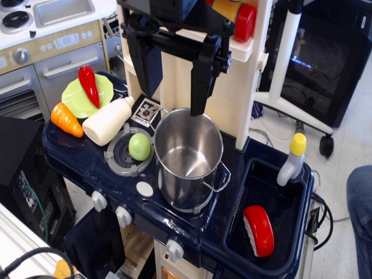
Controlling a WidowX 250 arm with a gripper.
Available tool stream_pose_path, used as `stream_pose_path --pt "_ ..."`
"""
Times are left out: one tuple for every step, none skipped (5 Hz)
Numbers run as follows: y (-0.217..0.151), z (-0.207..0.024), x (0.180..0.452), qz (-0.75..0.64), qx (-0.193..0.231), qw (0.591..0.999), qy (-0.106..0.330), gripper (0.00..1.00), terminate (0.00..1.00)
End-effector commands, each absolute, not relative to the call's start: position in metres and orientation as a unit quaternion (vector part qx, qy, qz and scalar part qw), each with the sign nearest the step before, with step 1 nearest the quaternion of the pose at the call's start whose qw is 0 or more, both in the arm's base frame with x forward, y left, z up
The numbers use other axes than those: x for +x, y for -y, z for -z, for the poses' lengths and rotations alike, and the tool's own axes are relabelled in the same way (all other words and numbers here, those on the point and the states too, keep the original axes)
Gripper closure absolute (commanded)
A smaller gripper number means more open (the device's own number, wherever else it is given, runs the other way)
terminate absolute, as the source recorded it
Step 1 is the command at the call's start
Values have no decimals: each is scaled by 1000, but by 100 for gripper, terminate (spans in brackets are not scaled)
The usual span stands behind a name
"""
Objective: Put sushi in pot or pan
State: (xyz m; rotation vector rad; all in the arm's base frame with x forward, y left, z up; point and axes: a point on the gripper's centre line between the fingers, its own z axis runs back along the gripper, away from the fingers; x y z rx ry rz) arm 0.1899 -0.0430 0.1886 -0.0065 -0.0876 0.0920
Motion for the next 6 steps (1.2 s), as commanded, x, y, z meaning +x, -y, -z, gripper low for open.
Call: stream_pose_path --pt "43 -189 190 -46 -3 998 44 0 0" --pt "43 -184 200 -68 -3 996 59 0 0" --pt "72 -187 219 -125 23 990 55 0 0" --pt "104 -176 231 -182 34 981 59 0 0" --pt "130 -167 238 -227 25 971 68 0 0" --pt "139 -145 242 -242 35 965 95 0 0"
